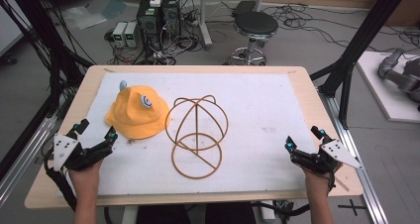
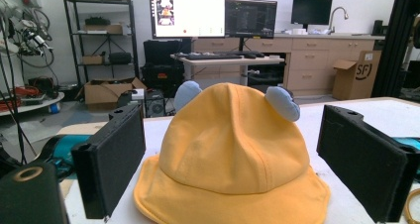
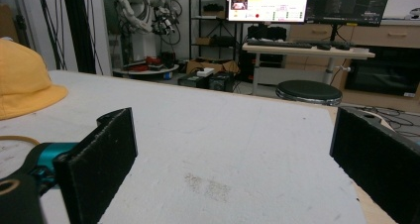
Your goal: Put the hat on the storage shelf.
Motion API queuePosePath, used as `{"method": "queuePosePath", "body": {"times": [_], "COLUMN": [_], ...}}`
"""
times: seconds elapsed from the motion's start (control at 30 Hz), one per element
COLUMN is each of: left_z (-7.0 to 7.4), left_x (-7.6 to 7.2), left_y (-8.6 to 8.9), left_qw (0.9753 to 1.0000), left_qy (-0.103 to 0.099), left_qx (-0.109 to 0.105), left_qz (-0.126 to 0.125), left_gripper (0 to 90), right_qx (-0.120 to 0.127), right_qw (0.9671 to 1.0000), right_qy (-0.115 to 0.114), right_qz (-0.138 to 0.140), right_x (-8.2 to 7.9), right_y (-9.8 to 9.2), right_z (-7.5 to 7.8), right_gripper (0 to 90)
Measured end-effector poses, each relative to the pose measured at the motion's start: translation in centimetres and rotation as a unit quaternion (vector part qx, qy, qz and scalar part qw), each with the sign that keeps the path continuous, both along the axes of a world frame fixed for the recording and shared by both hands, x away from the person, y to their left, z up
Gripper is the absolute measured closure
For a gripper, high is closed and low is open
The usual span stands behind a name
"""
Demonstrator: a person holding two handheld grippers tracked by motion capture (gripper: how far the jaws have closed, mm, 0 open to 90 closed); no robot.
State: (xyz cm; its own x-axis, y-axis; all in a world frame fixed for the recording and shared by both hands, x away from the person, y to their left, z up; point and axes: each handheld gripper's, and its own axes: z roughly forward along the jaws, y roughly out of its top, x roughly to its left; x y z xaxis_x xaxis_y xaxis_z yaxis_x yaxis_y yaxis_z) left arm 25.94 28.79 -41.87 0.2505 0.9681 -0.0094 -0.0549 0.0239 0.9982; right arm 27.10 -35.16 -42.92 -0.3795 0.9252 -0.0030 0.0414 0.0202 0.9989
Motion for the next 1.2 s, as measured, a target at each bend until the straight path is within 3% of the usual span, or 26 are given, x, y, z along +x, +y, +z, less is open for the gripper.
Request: {"method": "queuePosePath", "body": {"times": [0.43, 0.7, 1.2], "left_z": [0.1, -0.1, 0.7], "left_x": [1.0, 2.2, 4.7], "left_y": [-0.4, -1.1, -1.9], "left_qw": [0.9999, 0.9995, 0.9994], "left_qy": [0.013, 0.030, 0.030], "left_qx": [-0.011, 0.001, 0.005], "left_qz": [-0.003, 0.000, -0.019], "left_gripper": [12.0, 12.1, 13.3], "right_qx": [-0.004, 0.001, 0.001], "right_qw": [1.0000, 1.0000, 1.0000], "right_qy": [0.001, -0.002, -0.007], "right_qz": [0.000, 0.002, 0.002], "right_x": [0.0, -0.1, -0.3], "right_y": [0.2, 0.2, 0.0], "right_z": [0.0, -0.1, -0.1], "right_gripper": [3.9, 3.9, 3.9]}}
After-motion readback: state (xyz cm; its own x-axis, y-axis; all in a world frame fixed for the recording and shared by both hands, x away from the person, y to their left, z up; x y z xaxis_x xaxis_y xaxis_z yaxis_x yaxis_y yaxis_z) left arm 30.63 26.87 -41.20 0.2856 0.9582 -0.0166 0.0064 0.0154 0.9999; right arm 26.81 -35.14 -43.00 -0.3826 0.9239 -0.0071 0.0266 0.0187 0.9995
